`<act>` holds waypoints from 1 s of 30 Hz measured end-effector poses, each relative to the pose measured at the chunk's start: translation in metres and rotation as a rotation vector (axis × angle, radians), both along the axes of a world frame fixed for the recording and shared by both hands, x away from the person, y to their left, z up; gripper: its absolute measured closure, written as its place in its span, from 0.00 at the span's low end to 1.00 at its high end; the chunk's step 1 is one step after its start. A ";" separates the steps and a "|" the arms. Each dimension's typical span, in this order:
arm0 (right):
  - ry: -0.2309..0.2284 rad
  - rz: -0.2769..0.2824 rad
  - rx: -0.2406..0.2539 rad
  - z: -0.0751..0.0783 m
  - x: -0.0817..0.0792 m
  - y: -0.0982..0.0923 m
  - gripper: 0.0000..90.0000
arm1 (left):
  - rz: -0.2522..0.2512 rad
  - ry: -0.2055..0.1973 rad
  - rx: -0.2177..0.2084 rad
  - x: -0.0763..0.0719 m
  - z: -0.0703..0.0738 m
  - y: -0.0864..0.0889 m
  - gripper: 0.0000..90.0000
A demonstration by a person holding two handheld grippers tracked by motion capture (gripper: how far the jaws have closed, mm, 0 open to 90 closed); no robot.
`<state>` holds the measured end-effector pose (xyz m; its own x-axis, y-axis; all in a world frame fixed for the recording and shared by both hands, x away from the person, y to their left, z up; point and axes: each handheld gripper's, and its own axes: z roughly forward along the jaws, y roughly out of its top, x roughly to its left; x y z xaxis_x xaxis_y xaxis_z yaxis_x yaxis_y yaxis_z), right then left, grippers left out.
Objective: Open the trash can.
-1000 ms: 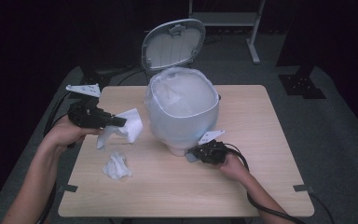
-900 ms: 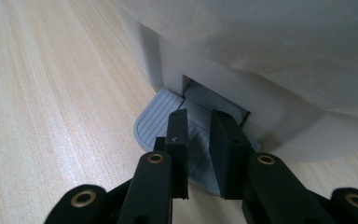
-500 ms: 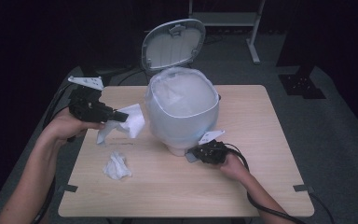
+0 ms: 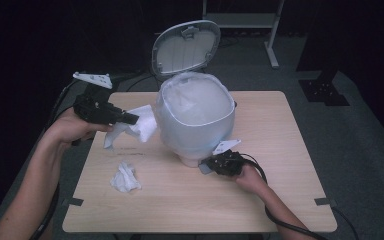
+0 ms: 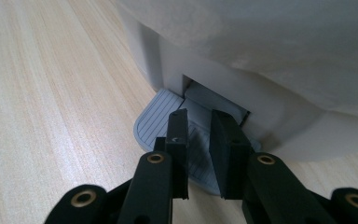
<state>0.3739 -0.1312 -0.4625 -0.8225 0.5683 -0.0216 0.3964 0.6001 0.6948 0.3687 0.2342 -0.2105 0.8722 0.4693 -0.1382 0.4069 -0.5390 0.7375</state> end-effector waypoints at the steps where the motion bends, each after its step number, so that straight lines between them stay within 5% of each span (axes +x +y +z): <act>1: 0.000 0.001 0.001 0.000 0.000 0.000 0.85 | -0.001 -0.002 0.002 0.000 0.002 0.000 0.97; 30: 0.000 0.003 -0.001 0.000 0.000 0.000 0.85 | -0.002 -0.029 0.018 0.014 0.043 -0.025 0.97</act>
<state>0.3741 -0.1313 -0.4624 -0.8242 0.5658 -0.0226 0.3942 0.6019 0.6944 0.3824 0.2096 -0.1672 0.8765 0.4699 -0.1045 0.3846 -0.5530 0.7391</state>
